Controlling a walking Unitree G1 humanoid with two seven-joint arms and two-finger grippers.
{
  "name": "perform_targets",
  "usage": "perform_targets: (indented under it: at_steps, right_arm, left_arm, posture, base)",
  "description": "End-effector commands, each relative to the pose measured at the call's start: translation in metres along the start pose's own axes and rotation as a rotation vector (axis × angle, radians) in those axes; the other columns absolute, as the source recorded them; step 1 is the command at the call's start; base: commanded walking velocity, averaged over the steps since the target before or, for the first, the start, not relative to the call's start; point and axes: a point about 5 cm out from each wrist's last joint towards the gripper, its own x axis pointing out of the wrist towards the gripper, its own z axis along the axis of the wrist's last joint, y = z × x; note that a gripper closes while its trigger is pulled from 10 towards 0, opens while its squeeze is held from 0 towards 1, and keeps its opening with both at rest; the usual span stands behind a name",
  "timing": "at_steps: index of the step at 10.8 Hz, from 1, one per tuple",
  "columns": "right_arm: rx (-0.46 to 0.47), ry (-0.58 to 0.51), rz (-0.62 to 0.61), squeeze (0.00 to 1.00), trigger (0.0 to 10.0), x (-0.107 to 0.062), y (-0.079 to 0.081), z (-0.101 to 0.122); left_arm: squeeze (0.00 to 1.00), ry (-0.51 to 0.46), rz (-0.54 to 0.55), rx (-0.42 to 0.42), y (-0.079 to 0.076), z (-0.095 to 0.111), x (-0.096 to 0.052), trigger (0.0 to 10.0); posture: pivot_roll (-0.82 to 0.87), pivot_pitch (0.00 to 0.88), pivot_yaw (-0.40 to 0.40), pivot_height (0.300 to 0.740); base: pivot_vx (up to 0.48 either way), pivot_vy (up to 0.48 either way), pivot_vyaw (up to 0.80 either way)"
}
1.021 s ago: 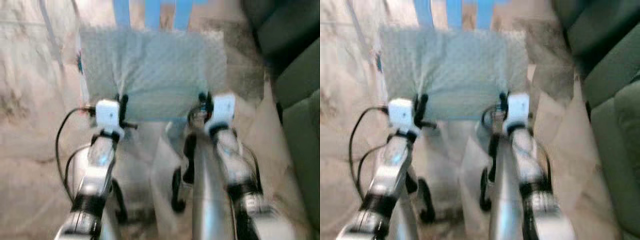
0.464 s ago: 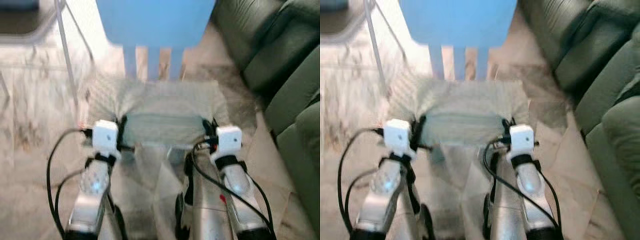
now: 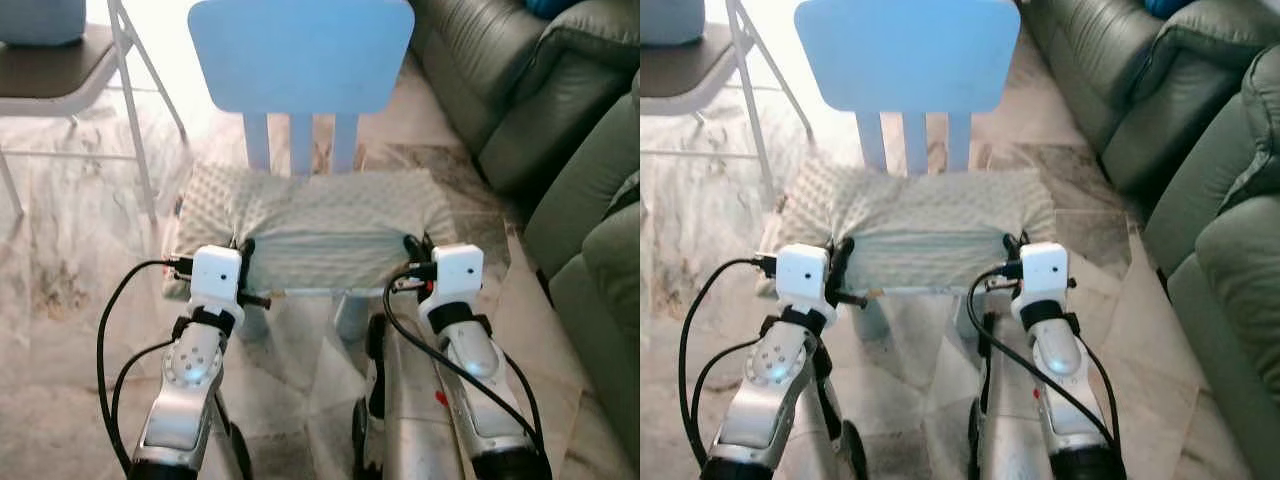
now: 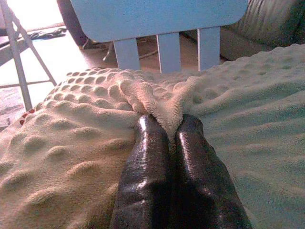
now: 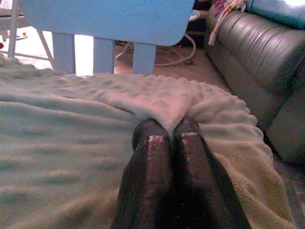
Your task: Move the pillow to the sofa
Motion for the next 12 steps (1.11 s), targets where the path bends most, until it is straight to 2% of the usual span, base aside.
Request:
perform_targets:
  at_steps: [1,4,7,8,9,10,12]
  right_arm:
    - [0.003,-0.025,-0.101,0.0,10.0,-0.004,-0.021,0.009]
    - [0.012,-0.019,-0.108,0.0,10.0,-0.004,-0.022,0.008]
    - [0.01,-0.03,-0.104,0.0,10.0,0.001,-0.023,0.014]
    - [0.011,-0.03,-0.105,0.0,10.0,0.001,-0.023,0.014]
    - [0.012,-0.028,-0.106,0.0,10.0,0.001,-0.024,0.014]
    - [0.014,-0.026,-0.105,0.0,10.0,0.001,-0.024,0.013]
    - [0.017,-0.027,-0.109,0.0,10.0,0.002,-0.024,0.015]
  left_arm:
    - [0.0,0.009,0.114,0.028,0.021,0.002,-0.006,10.0]
    - [0.0,0.019,0.108,0.03,0.018,0.002,-0.004,10.0]
    - [0.0,0.006,0.139,0.039,0.022,0.011,0.008,10.0]
    - [0.0,0.01,0.143,0.035,0.022,0.011,0.008,10.0]
    - [0.0,0.033,0.105,-0.004,0.017,0.008,0.005,10.0]
    - [0.0,0.041,0.131,0.002,0.014,0.008,0.004,10.0]
    - [0.0,0.033,0.106,0.024,0.011,0.009,0.006,10.0]
  posture:
    - [-0.01,0.083,-0.014,0.554]
    - [-0.01,0.088,-0.004,0.6]
    - [-0.01,0.093,-0.007,0.656]
    - [-0.01,0.099,-0.01,0.67]
    - [-0.01,0.101,-0.011,0.684]
    - [-0.01,0.103,-0.013,0.698]
    - [-0.02,0.107,-0.012,0.726]
  base:
    - [0.0,0.0,0.0]
    - [0.0,0.0,0.0]
    - [0.0,0.0,0.0]
    - [0.0,0.0,0.0]
    - [0.0,0.0,0.0]
    - [0.0,0.0,0.0]
    - [0.0,0.0,0.0]
